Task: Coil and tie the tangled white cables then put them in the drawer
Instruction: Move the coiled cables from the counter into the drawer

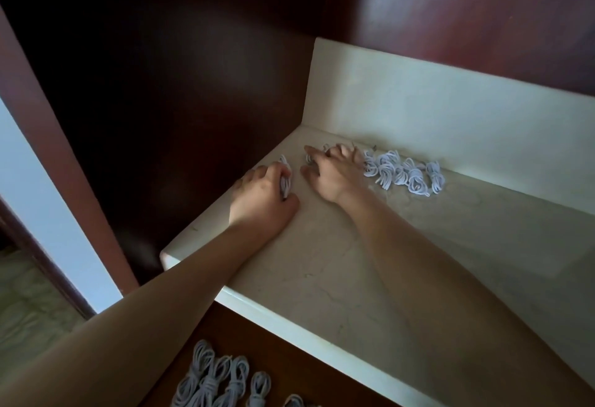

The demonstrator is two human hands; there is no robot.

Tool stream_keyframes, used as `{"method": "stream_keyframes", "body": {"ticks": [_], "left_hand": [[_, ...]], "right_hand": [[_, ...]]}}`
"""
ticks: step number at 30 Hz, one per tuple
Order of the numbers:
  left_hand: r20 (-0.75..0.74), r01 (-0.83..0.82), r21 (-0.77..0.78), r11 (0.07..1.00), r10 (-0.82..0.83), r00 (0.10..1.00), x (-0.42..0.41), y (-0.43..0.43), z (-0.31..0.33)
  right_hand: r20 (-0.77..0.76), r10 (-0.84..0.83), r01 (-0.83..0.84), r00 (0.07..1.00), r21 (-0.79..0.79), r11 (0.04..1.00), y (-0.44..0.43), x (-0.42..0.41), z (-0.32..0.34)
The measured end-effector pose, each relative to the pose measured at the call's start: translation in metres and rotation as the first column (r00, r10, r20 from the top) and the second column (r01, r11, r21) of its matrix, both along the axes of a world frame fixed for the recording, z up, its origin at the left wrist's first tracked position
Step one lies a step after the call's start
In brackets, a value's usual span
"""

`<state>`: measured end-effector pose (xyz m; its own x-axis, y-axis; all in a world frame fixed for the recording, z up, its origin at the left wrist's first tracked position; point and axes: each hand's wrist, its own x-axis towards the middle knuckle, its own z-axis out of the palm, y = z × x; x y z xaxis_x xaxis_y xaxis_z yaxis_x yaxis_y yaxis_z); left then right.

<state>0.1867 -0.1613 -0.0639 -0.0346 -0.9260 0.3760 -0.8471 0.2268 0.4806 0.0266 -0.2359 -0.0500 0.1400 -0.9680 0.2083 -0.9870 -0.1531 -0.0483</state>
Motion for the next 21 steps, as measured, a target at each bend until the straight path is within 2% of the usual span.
{"method": "stream_keyframes", "body": {"ticks": [3, 9, 14, 16, 21], "left_hand": [[-0.016, 0.003, -0.007, 1.0, -0.003, 1.0, 0.0, -0.001, -0.001], [-0.056, -0.033, -0.034, 0.999, 0.031, 0.998, 0.001, -0.002, -0.001], [-0.123, -0.044, -0.056, 0.997, 0.037, 0.992, 0.002, -0.002, 0.0], [-0.109, -0.02, -0.127, 0.992, 0.006, 0.994, 0.001, 0.001, 0.001], [0.008, 0.103, -0.346, 0.932, -0.107, 0.994, -0.002, 0.014, 0.005]], "right_hand": [[-0.005, 0.02, -0.02, 1.0, -0.023, 1.0, -0.003, 0.005, -0.002], [0.068, 0.056, -0.032, 0.996, -0.307, 0.951, 0.003, 0.017, -0.009], [0.22, 0.053, 0.04, 0.974, -0.4, 0.916, 0.025, 0.013, -0.003], [0.337, 0.099, 0.049, 0.936, -0.404, 0.913, 0.041, 0.007, 0.001], [0.638, 0.149, 0.08, 0.755, -0.315, 0.946, 0.092, -0.003, 0.005]]}}
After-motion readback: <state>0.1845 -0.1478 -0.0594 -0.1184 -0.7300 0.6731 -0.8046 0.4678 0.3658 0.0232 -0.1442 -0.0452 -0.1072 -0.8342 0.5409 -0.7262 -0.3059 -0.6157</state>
